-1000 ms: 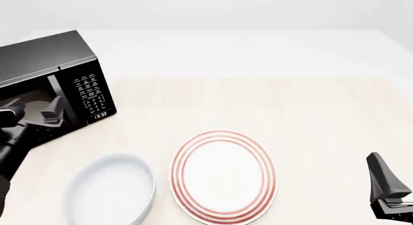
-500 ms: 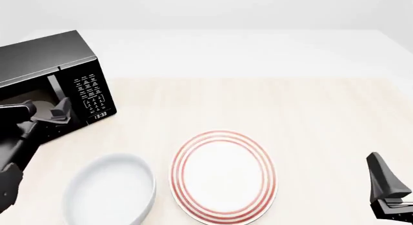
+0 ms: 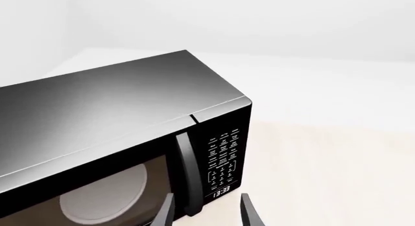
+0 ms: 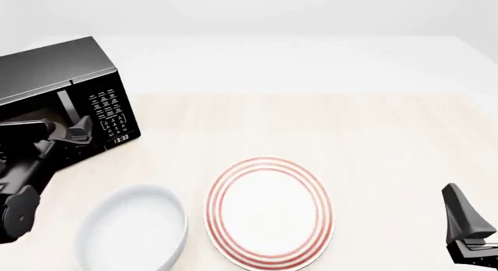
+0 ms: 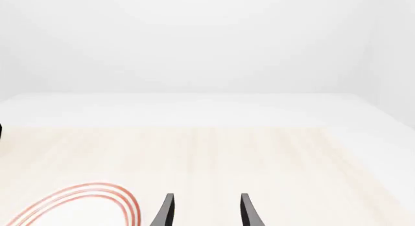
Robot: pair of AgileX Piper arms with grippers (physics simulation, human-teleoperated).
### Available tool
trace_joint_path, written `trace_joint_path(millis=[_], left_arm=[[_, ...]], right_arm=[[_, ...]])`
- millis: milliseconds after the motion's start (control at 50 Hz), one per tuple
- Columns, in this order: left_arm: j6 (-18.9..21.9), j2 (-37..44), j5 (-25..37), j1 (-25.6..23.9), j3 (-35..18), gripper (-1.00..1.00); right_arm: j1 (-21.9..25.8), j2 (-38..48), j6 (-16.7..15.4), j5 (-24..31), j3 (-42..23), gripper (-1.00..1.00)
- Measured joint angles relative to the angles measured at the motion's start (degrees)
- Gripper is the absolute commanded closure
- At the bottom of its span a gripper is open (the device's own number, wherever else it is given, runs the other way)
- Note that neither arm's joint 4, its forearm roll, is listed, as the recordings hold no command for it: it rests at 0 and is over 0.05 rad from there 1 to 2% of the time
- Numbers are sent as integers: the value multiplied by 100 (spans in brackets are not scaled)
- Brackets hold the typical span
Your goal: Open the microwave.
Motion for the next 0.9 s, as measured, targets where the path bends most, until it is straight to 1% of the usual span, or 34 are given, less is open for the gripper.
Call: trace_joint_path(millis=[420,900], left_arm=[[-61,662,-287,49,-262,-100],[-167,1170,-387,71,-531,-100]], right_arm=[[0,0,0,0,0,-100],[0,0,0,0,0,-100]])
